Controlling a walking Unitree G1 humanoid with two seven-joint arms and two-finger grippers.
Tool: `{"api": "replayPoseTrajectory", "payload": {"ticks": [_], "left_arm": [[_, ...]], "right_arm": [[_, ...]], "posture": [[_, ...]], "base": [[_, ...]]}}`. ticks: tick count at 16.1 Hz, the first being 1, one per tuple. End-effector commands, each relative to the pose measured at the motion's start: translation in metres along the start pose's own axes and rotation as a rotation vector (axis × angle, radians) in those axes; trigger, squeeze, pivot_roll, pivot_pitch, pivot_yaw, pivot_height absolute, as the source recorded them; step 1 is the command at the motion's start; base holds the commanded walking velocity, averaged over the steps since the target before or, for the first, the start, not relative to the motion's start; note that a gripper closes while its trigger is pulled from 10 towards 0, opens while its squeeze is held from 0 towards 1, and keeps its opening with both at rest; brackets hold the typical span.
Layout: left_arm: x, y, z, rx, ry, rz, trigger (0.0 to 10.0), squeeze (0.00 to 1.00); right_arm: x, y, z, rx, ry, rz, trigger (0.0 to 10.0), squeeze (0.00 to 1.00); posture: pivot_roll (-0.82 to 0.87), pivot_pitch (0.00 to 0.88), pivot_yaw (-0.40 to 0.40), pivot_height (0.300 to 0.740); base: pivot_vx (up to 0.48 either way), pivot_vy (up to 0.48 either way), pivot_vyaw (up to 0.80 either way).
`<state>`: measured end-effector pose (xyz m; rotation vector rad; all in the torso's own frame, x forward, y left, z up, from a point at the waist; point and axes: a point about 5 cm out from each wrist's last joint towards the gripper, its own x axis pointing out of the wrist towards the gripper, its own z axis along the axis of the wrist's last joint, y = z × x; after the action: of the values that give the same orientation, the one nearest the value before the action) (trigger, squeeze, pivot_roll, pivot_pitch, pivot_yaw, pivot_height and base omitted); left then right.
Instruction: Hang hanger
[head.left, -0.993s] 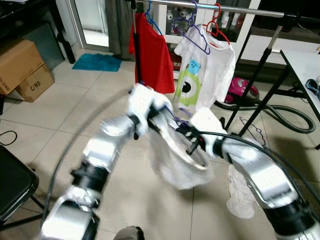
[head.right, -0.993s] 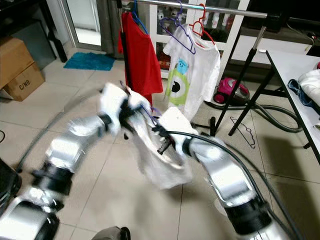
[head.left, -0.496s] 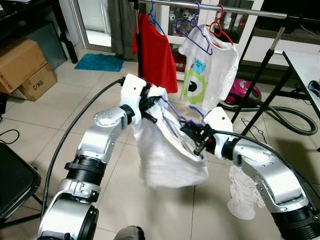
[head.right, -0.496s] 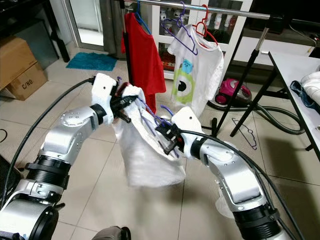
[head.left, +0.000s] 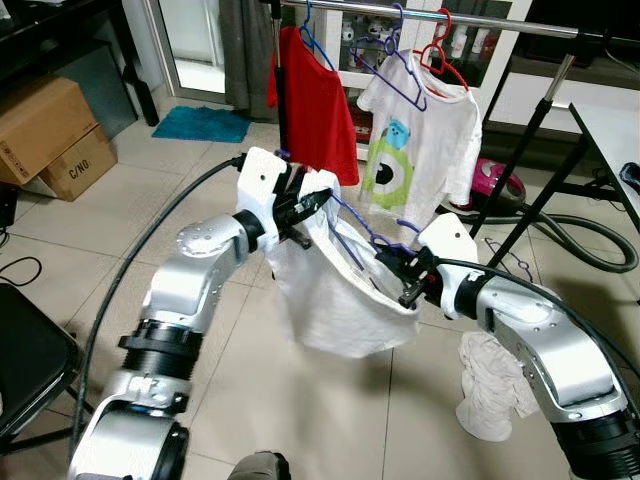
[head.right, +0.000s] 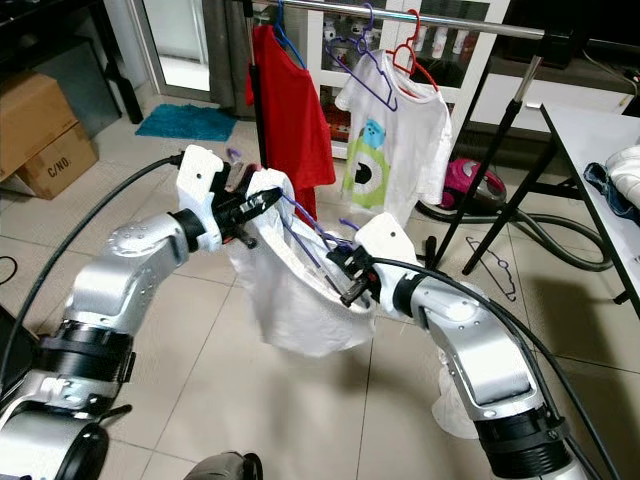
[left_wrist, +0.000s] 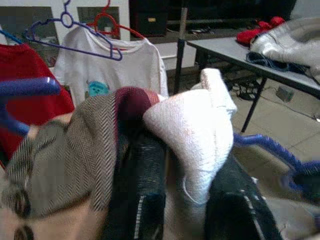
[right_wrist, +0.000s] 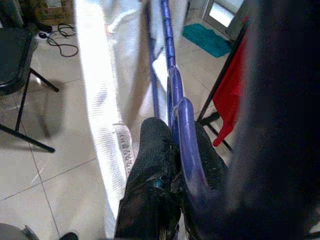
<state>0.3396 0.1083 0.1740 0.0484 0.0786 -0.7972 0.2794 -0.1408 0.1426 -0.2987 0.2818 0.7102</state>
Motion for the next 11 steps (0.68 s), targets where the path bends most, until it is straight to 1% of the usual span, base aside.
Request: {"api": "replayPoseTrajectory", "payload": {"ticks": [1,2,3,4,5,6,7,9,10,11], "left_arm": [[0.017,-0.04,0.016,0.048,-0.062,-0.251,10.0,1.0],[0.013,-0.042,0.018,0.06,-0.061,-0.298,10.0,1.0],[0.01,-0.042,0.019,0.073,-0.053,-0.317,10.0,1.0],[0.009,-0.037,0.016,0.08,-0.025,-0.289,10.0,1.0],[0.011,-0.028,0.013,0.093,0.005,-0.216,10.0,1.0],[0.013,-0.019,0.012,0.085,0.017,-0.125,10.0,1.0],[0.014,-0.013,0.012,0.097,0.015,-0.067,10.0,1.0],[0.017,-0.011,0.014,0.083,-0.003,-0.04,10.0,1.0],[0.017,-0.012,0.014,0.079,-0.006,-0.05,10.0,1.0],[0.017,-0.018,0.015,0.075,-0.019,-0.089,10.0,1.0]], "right_arm": [[0.006,0.004,-0.004,0.008,0.039,0.005,10.0,0.0],[0.006,-0.001,-0.007,0.017,0.054,-0.019,10.0,0.0],[0.005,-0.005,-0.008,0.032,0.055,-0.037,10.0,0.0],[0.005,-0.006,-0.006,0.049,0.039,-0.04,10.0,0.0],[0.006,-0.007,-0.001,0.066,0.012,-0.032,10.0,0.0],[0.006,-0.006,0.004,0.092,-0.025,-0.021,10.0,0.0],[0.005,-0.004,0.009,0.116,-0.056,-0.005,10.0,0.0],[0.005,-0.001,0.01,0.111,-0.06,0.017,10.0,0.0],[0.006,-0.001,0.01,0.11,-0.058,0.021,10.0,0.0],[0.006,0.0,0.009,0.111,-0.053,0.022,10.0,0.0]], "posture": [[-0.05,0.0,0.022,0.74],[-0.05,0.0,0.02,0.74],[-0.05,0.0,0.018,0.74],[-0.04,0.0,0.018,0.74],[-0.04,0.0,0.02,0.74],[-0.05,0.0,0.022,0.74],[-0.05,0.0,0.022,0.74],[-0.05,0.0,0.025,0.74],[-0.05,0.0,0.025,0.74],[-0.05,0.0,0.025,0.74]], "base": [[0.0,0.0,0.0],[0.0,0.0,0.0],[0.0,0.0,0.0],[0.0,0.0,0.0],[0.0,0.0,0.0],[0.0,0.0,0.0],[0.0,0.0,0.0],[0.0,0.0,0.0],[0.0,0.0,0.0],[0.0,0.0,0.0]]}}
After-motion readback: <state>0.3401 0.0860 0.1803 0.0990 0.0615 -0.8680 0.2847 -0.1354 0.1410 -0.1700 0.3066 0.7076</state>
